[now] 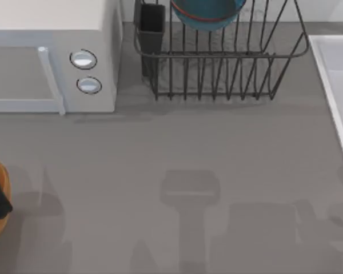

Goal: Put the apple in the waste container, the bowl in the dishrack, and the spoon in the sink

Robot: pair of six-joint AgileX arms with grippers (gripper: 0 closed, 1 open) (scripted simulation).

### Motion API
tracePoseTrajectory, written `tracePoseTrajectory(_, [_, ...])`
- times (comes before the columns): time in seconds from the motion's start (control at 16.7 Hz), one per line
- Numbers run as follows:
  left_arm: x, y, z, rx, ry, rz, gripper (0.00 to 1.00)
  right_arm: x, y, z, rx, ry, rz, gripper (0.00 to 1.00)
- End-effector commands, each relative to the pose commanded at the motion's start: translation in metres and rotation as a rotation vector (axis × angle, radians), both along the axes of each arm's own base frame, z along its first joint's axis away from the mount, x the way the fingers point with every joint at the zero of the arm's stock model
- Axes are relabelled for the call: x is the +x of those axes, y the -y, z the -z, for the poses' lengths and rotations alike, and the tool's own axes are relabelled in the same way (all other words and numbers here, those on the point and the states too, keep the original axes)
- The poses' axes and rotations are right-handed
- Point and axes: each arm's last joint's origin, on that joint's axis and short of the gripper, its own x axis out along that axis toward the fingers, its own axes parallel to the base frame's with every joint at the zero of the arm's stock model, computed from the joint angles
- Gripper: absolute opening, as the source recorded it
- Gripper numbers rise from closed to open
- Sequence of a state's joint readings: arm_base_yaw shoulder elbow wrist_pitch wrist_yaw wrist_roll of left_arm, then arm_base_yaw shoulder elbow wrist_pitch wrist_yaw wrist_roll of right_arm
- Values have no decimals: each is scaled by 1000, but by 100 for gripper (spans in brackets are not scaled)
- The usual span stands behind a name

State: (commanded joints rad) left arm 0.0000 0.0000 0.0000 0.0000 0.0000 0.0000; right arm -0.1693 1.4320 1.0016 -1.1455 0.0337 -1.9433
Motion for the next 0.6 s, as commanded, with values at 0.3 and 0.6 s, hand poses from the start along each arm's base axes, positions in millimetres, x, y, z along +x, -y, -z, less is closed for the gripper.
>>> tracePoseTrajectory(0.3, [0, 0, 0, 0, 0, 0, 100, 54, 7, -12, 10, -65, -23, 0])
tracePoseTrajectory(0.6, [0, 0, 0, 0, 0, 0, 100, 145, 19, -30, 8, -57, -42, 0])
